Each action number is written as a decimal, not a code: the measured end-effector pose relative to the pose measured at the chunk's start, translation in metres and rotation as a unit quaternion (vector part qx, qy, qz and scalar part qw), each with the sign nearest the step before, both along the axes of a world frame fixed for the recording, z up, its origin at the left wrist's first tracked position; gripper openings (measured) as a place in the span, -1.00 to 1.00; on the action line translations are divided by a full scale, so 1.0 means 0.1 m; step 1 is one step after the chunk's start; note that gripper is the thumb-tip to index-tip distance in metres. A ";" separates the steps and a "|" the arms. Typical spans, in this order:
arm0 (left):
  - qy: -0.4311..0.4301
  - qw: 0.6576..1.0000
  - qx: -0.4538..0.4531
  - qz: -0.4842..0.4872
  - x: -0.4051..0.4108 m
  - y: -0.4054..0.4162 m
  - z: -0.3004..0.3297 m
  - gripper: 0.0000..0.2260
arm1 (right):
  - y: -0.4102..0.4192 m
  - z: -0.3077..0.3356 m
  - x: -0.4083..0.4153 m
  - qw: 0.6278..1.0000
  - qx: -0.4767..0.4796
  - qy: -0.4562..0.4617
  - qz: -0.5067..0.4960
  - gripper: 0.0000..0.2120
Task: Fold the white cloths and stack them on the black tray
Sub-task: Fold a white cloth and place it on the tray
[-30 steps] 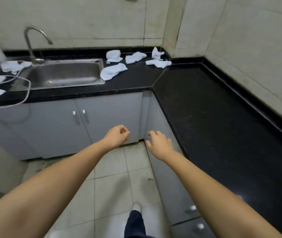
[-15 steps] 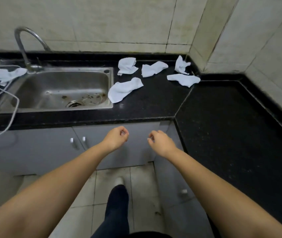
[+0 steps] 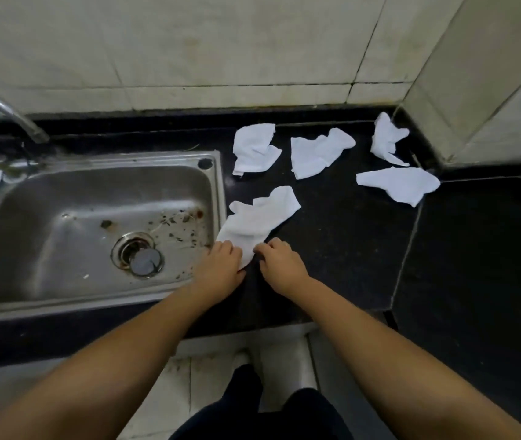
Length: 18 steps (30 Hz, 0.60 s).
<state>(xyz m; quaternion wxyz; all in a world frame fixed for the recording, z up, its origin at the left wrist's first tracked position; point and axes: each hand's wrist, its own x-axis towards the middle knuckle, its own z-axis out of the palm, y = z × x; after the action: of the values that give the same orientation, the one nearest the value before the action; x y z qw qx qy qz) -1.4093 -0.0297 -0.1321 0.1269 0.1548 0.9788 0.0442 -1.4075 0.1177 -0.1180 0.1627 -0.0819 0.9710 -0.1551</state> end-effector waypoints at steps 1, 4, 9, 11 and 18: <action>-0.006 1.000 -0.026 -0.015 -0.03 -0.02 -0.03 -0.69 | -0.04 -0.05 -0.07 1.000 0.010 -0.002 0.019 -0.63; 0.004 0.999 -0.042 -0.034 -0.08 -0.05 -0.10 -0.73 | -0.07 -0.18 -0.20 0.997 0.054 -0.002 0.061 -0.59; 0.009 0.980 0.194 0.044 -0.26 0.02 0.08 -0.91 | 0.03 -0.21 -0.31 0.997 0.026 0.070 0.034 -0.73; -0.021 0.940 0.330 0.086 -0.38 0.10 0.25 -0.97 | 0.15 -0.16 -0.34 0.995 -0.014 0.101 -0.006 -0.77; -0.005 0.804 0.567 0.178 -0.85 0.64 0.82 -0.87 | 1.00 0.46 -0.50 0.959 -0.137 0.156 -0.191 -0.86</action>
<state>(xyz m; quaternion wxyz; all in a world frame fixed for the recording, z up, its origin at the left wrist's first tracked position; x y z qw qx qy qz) -1.4939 0.0348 -0.0506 0.0112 0.0224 0.7890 0.6139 -1.4575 0.2173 -0.0721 -0.0363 0.0607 0.9512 -0.3004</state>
